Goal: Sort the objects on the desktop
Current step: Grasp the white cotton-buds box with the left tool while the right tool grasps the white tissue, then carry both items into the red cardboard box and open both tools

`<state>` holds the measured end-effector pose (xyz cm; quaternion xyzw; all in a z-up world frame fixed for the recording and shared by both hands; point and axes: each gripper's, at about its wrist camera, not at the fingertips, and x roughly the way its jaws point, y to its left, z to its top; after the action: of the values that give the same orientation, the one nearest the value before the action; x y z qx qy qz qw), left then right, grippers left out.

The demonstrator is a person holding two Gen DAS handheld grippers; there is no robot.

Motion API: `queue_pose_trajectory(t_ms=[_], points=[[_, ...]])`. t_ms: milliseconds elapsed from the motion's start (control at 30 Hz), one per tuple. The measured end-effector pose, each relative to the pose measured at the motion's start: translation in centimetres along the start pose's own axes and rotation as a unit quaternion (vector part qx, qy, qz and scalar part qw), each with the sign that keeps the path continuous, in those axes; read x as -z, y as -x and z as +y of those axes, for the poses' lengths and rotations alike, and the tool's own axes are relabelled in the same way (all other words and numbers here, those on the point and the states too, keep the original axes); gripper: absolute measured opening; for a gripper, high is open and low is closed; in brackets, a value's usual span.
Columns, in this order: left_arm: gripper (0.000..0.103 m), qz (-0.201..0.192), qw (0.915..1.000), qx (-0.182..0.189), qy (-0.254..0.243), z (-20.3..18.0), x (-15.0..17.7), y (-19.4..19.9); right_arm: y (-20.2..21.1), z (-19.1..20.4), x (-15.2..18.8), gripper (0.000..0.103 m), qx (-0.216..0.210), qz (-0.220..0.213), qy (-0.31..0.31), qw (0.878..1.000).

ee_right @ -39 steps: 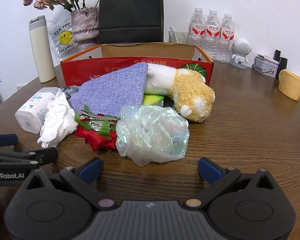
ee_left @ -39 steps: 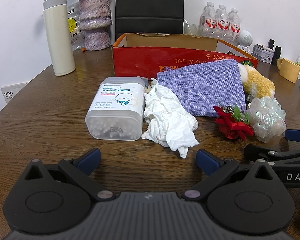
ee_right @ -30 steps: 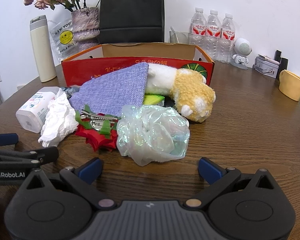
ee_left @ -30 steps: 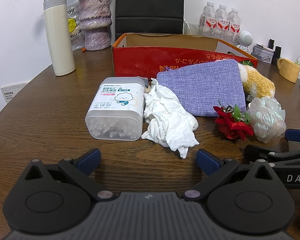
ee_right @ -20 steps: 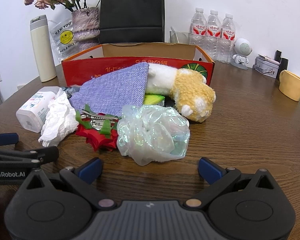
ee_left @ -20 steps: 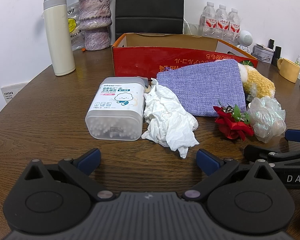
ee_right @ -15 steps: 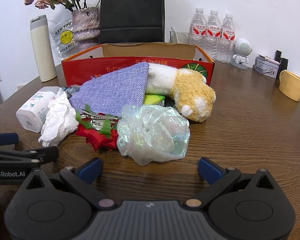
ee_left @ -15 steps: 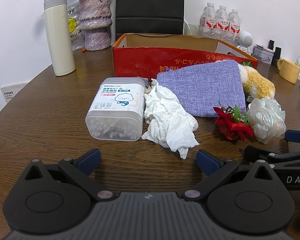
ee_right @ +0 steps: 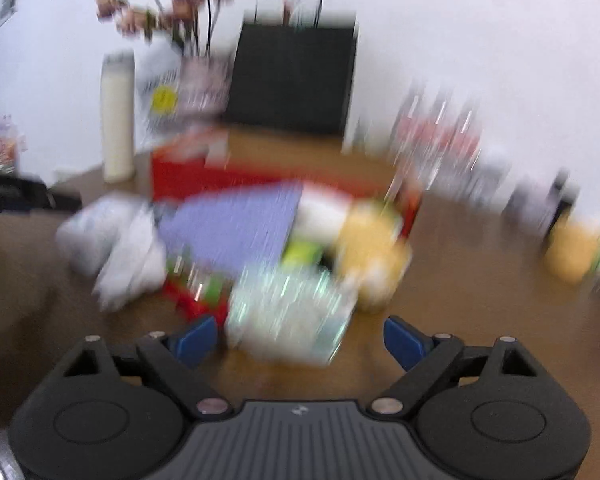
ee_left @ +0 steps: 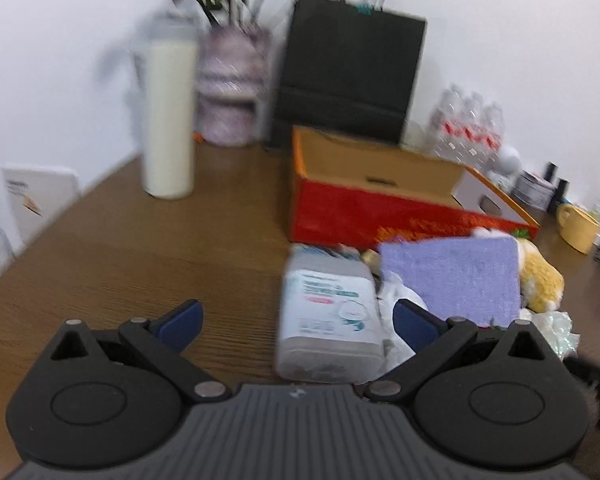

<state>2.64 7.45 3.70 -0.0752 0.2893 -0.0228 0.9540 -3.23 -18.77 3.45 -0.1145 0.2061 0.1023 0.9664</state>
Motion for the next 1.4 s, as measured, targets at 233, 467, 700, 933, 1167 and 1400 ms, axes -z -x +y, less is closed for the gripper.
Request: queue_pose_trajectory(t_ms=[233, 467, 700, 933, 1167, 1400], points=[[0.065, 0.035, 0.9981, 0.047, -0.020, 0.2, -1.2, -3.5, -3.1, 4.2, -3.8, 0.076, -0.122, 0.014, 0.043, 0.991], [0.072, 0.057, 0.9967, 0.058, 0.001, 2.5, 0.2, -1.3, -7.2, 8.2, -4.6, 0.046, -0.184, 0.080, 0.082, 0.976], [0.068, 0.055, 0.9953, 0.009, -0.079, 0.7, -0.1, -2.6, -8.7, 9.7, -4.3, 0.017, -0.182, 0.089, 0.088, 0.975], [0.067, 0.019, 0.9963, -0.008, -0.083, 0.0, 1.3, -0.4, -4.9, 5.8, -6.3, 0.010, -0.189, 0.019, 0.017, 0.982], [0.067, -0.052, 0.9981, 0.023, -0.022, -1.0, -6.2, 0.9, -5.3, -2.7, -11.2, 0.010, -0.118, -0.044, -0.031, 0.991], [0.067, -0.063, 0.9963, -0.008, -0.057, -5.6, -16.1, -8.5, -14.9, -9.6, -18.4, 0.010, -0.057, -0.014, -0.016, 0.998]])
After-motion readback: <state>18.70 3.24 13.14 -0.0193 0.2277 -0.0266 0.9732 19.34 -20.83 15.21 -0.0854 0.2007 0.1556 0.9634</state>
